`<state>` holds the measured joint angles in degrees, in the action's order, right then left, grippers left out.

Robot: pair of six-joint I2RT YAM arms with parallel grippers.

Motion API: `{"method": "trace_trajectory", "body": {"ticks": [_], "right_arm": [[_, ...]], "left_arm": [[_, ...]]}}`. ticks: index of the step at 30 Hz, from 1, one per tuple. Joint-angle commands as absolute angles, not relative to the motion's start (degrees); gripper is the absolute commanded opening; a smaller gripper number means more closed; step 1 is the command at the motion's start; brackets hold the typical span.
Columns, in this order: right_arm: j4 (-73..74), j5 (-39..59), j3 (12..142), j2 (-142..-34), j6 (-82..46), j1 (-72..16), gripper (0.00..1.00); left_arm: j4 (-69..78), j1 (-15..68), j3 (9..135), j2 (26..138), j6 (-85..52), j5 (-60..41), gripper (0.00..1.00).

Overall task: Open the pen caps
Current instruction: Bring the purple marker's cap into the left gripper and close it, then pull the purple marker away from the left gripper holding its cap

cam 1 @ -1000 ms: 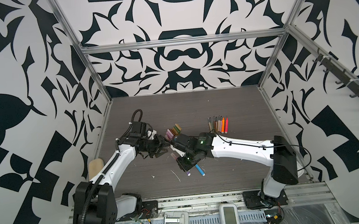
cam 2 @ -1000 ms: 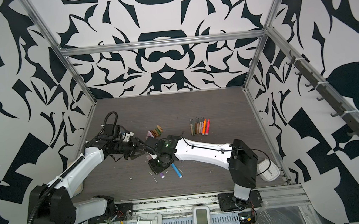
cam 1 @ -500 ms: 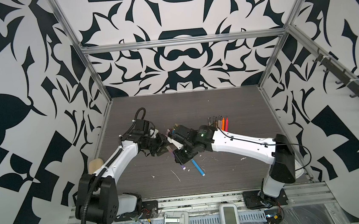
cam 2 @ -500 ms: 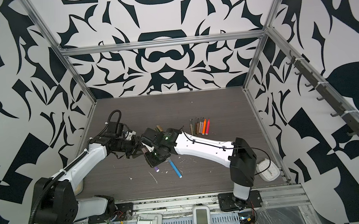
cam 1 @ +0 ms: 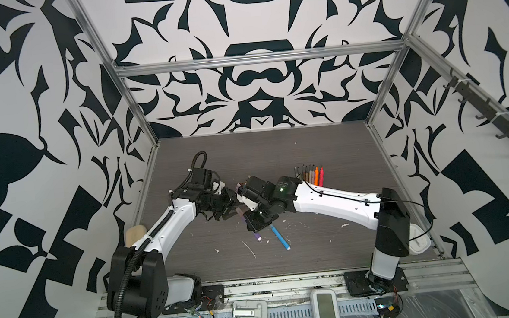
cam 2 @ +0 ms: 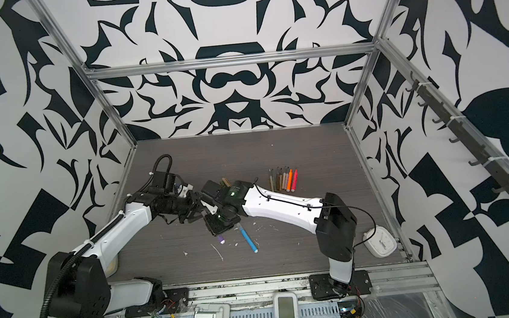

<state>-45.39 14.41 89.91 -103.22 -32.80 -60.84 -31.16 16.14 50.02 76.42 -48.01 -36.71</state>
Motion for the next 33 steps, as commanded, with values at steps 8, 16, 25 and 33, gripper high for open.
{"method": "trace_trajectory", "body": {"ticks": [8, 16, 25, 33], "right_arm": [[-43.05, 17.31, 93.25, -103.01, -33.47, -59.92, 0.08], [-38.68, 19.57, 89.10, -100.70, -34.61, -59.77, 0.39], [-31.68, 22.91, 82.97, -99.69, -38.92, -58.80, 0.45], [-30.87, 19.68, 78.95, -98.23, -41.99, -59.09, 0.00]], "left_arm": [[-32.18, 16.22, 50.87, 77.16, -47.11, -37.22, 0.29], [-33.37, 16.25, 52.20, 76.75, -46.06, -36.23, 0.00], [-31.61, 16.22, 52.15, 76.27, -47.78, -37.16, 0.00], [-31.12, 14.61, 53.42, 77.32, -47.26, -35.60, 0.00]]}}
